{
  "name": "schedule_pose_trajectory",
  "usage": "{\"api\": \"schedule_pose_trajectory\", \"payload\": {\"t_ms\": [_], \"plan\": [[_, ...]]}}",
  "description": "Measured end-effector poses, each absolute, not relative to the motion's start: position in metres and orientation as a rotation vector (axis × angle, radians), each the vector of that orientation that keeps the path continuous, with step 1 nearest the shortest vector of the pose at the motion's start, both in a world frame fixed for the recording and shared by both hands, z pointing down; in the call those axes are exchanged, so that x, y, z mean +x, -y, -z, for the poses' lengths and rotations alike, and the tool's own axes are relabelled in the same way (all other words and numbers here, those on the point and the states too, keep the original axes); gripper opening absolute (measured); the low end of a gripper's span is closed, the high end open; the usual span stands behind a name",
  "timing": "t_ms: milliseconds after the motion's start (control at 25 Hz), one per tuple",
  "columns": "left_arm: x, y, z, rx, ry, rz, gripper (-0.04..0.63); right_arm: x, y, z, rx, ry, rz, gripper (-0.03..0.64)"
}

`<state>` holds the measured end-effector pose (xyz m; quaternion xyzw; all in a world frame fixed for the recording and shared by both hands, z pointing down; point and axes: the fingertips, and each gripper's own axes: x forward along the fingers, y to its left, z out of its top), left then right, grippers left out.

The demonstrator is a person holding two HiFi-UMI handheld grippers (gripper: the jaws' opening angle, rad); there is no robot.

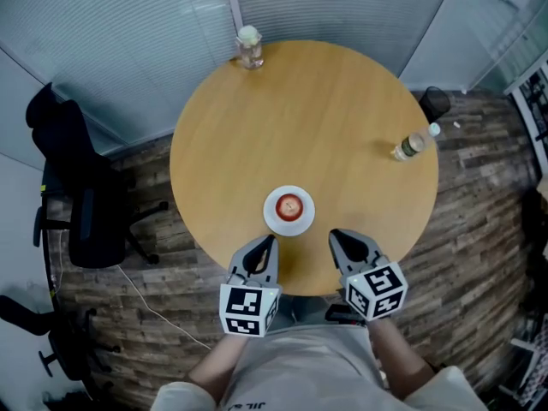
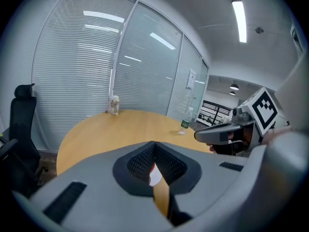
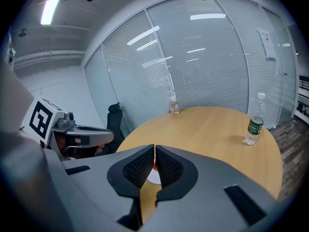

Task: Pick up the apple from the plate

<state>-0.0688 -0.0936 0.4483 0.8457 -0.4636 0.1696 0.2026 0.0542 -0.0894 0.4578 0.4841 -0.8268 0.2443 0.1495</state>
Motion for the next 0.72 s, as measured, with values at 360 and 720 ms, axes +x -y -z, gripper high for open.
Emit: {"api": "schedule_pose_trajectory", "payload": {"t_ms": [360,720], "plan": [[-0.065,0.111,-0.477,2.354,1.245,-0.534,0.003,0.052,0.099,-0.48,1.381,2.343,-0.752,0.032],[-0.061,0.118,-0.504,2.357,1.191,-0.618,0.003,0.044,0.106,-0.497,1.368,2.329,-0.794,0.032]]}}
